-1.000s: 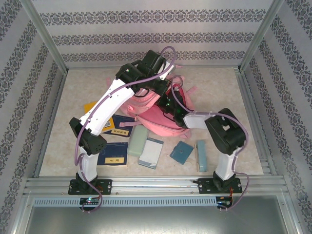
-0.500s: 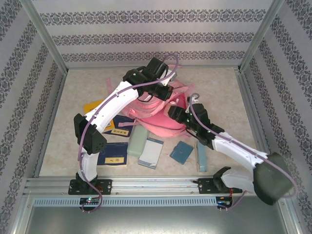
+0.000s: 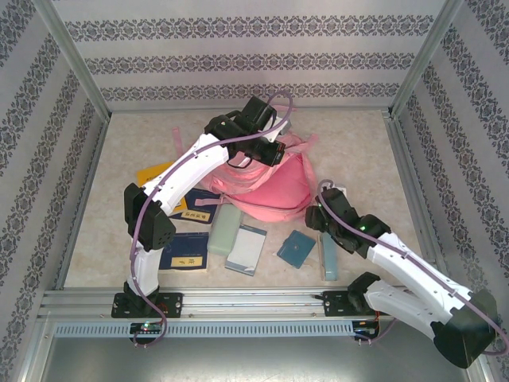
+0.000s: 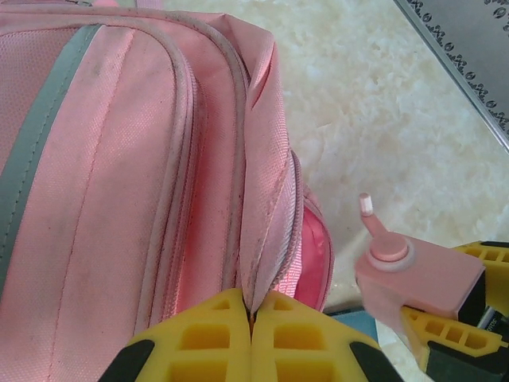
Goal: Pack the student bag
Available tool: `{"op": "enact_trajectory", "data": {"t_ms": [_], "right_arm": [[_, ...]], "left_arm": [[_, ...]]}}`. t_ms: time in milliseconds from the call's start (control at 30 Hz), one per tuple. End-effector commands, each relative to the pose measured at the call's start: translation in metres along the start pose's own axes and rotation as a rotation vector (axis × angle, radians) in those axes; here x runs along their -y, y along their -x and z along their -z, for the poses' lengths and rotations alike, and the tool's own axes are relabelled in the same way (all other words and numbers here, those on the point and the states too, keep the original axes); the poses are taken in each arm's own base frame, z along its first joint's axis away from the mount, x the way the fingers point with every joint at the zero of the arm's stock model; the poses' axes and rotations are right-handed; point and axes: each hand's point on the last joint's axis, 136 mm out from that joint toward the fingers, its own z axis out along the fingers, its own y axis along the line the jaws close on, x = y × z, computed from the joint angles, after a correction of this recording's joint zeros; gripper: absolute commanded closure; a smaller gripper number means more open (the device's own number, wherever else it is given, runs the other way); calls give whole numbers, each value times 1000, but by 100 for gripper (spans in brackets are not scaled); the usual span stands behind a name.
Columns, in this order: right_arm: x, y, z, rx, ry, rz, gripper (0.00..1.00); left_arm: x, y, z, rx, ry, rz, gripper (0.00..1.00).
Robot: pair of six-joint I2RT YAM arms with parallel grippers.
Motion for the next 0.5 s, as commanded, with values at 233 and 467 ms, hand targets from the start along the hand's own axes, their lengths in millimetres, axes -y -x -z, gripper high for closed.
{"op": "enact_trajectory", "data": {"t_ms": [233, 467], "right_arm": [[-14, -5, 12, -20, 174, -178, 47], [-65, 80, 29, 157, 535, -492, 50]], "left_arm": [[-7, 16, 17, 68, -2, 3, 100], [-10, 32, 54, 144, -20, 31, 100]]}}
